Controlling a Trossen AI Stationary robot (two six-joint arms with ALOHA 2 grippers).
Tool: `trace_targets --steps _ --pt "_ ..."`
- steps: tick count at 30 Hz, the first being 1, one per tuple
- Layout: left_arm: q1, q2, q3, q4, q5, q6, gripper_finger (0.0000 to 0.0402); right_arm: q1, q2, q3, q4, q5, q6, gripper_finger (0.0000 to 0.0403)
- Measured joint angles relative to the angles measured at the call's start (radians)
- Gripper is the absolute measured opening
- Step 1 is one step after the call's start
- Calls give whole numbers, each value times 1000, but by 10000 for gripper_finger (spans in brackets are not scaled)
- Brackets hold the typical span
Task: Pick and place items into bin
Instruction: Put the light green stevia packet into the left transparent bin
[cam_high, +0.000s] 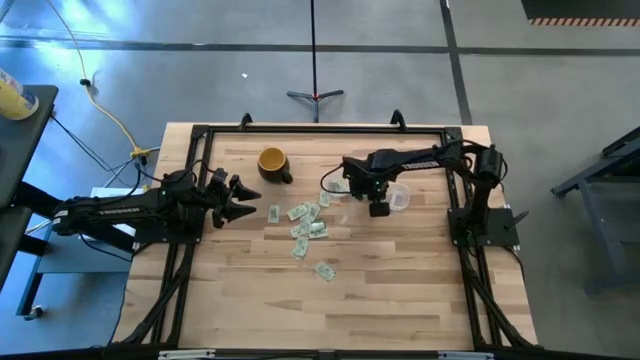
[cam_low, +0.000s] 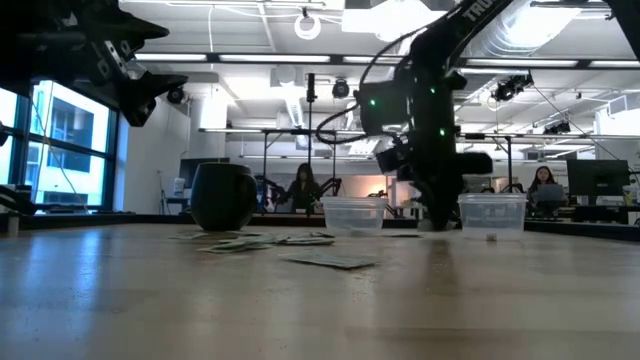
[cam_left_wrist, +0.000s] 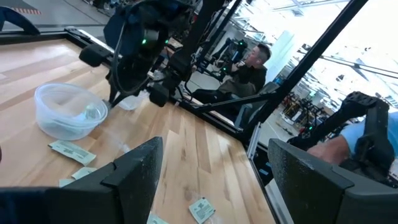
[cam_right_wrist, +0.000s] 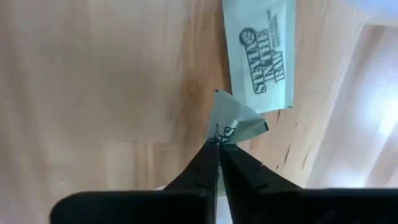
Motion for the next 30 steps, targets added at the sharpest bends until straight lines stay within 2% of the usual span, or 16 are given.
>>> trace_targets --steps 3,9,14,19,23,30 --pt "0 0 0 0 0 0 326 13 -12 80 -46 -36 44 3" --pt "0 0 0 0 0 1 326 33 -40 276 -31 -34 87 2" --pt "0 0 0 2 0 2 326 7 25 338 67 -49 67 2" --pt "0 0 0 6 0 2 326 -25 143 363 64 -68 65 12" --pt "0 0 0 6 2 0 326 -30 183 383 60 -77 92 61" --pt "0 0 0 5 2 23 326 -12 119 421 -30 -59 27 197"
